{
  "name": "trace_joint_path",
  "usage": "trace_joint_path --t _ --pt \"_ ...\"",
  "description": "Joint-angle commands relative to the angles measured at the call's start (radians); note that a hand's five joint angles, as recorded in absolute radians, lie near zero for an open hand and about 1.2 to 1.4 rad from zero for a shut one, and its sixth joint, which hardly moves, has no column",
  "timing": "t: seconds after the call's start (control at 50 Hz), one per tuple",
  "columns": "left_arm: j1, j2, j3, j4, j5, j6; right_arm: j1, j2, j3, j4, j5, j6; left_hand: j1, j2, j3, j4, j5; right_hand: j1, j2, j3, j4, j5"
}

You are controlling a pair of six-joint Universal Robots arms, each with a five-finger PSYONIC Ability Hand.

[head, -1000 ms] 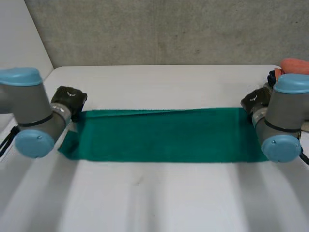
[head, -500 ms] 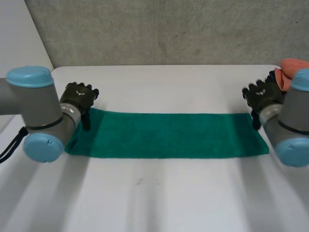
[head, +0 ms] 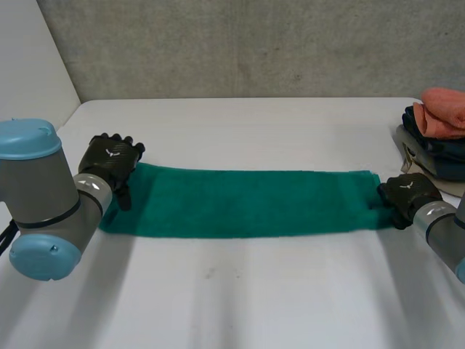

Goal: Fold the laundry.

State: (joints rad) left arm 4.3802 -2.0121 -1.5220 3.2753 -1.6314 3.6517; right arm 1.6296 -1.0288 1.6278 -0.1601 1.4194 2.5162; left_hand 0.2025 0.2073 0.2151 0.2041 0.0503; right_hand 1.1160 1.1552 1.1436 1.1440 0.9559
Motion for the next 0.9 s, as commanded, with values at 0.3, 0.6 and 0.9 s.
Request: trace_joint_path --t 0.3,0.6,0.9 --pt "0.012 0.110 -0.015 -0.011 0.001 -0.027 -0.257 -0.158 0.055 0.005 0.067 -0.320 -0.028 -0.033 -0.041 -0.030 -0.050 0.280 0.241 0.253 0.252 0.266" --pt "0.033 0.199 -0.092 -0.011 0.005 -0.047 0.528 -0.056 -0.207 -0.231 -0.019 -0.312 -0.028 -0.033 -0.041 -0.030 -0.050 0.280 0.241 0.253 0.252 0.266" --pt "0.058 0.211 -0.159 0.000 0.008 -0.047 0.825 0.319 -0.418 -0.248 -0.149 -0.307 -0.028 -0.033 -0.041 -0.030 -0.050 0.075 0.036 0.047 0.047 0.061"
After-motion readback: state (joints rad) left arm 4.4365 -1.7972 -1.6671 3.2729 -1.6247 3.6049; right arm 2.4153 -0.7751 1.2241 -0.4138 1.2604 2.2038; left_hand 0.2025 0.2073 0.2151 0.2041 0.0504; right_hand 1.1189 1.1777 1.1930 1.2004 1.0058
